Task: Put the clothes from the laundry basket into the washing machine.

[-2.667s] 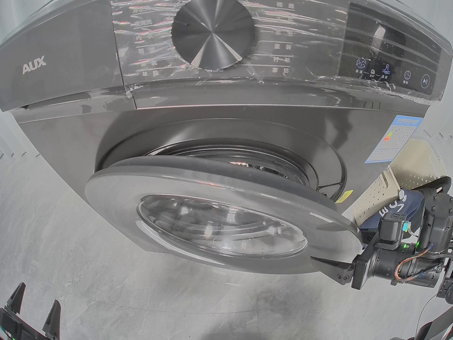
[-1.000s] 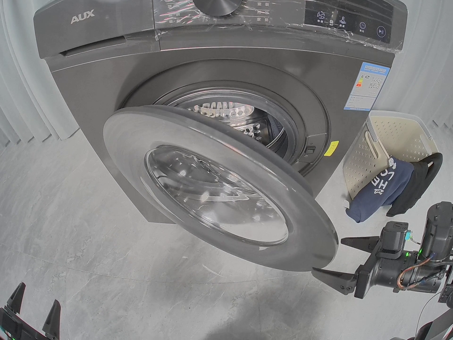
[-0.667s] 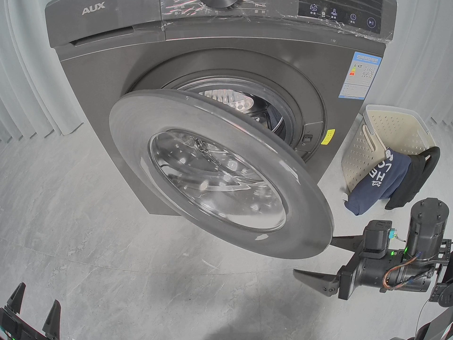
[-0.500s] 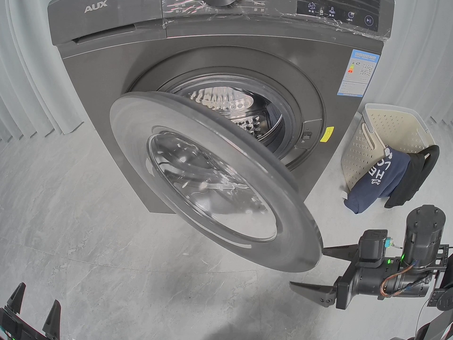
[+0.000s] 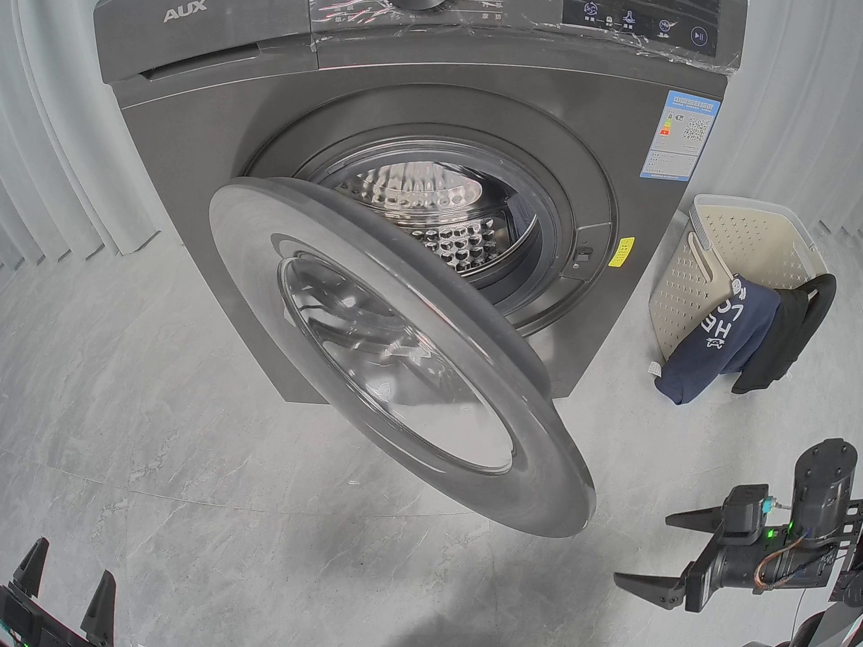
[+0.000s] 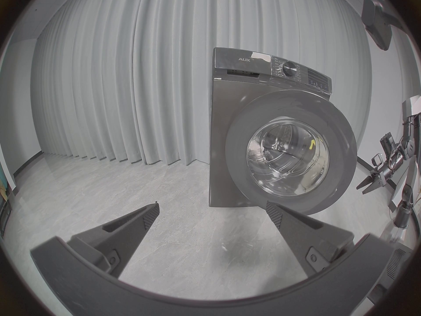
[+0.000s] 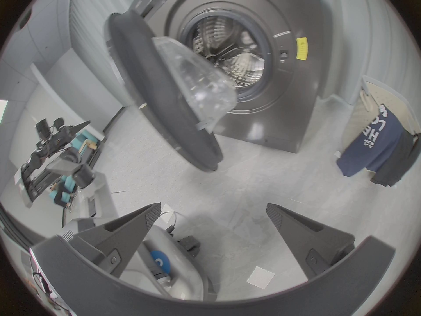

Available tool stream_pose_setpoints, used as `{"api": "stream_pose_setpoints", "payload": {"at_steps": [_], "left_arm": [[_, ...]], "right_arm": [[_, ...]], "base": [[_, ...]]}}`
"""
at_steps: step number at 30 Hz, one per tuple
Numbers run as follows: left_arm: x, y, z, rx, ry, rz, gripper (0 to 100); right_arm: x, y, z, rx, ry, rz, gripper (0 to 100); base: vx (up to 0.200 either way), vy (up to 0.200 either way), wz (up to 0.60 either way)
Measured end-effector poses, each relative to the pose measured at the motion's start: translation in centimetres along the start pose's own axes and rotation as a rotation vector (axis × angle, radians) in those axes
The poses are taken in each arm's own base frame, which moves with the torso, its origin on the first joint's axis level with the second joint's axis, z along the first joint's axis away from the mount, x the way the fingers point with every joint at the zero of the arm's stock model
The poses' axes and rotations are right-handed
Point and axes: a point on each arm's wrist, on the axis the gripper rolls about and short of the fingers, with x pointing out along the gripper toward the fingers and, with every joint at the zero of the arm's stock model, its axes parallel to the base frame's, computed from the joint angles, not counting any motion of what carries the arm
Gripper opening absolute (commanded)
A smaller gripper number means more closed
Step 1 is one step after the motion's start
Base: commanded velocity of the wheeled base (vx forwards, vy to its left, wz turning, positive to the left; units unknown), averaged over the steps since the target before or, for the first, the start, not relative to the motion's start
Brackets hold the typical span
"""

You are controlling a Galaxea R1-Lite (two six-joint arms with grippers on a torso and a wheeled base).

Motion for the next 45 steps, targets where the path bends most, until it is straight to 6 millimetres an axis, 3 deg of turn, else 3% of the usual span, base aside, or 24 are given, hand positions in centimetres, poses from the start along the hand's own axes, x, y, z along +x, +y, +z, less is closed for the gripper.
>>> {"api": "stream_pose_setpoints", "payload": {"at_steps": [12,19,26,34,45], "left_arm": [[0.0,0.0,0.0,0.0,0.0,0.0,100],[0.0,0.0,0.0,0.0,0.0,0.0,100],[0.0,0.0,0.0,0.0,0.0,0.0,100],[0.0,0.0,0.0,0.002,0.001,0.0,100],[0.0,0.0,0.0,0.001,0.0,0.0,100]], "right_arm": [[3.2,-2.6,7.6,0.05,-0.196,-0.113,100],[4.8,-1.1,6.7,0.03,-0.126,-0.048,100],[4.2,0.9,5.5,0.0,-0.09,0.032,100],[5.5,0.9,7.1,0.04,-0.13,-0.036,100],[11.0,-0.5,12.0,0.116,-0.222,-0.132,100]], "base": [[0.0,0.0,0.0],[0.0,0.0,0.0],[0.0,0.0,0.0],[-0.15,0.0,0.0],[0.0,0.0,0.0]]}}
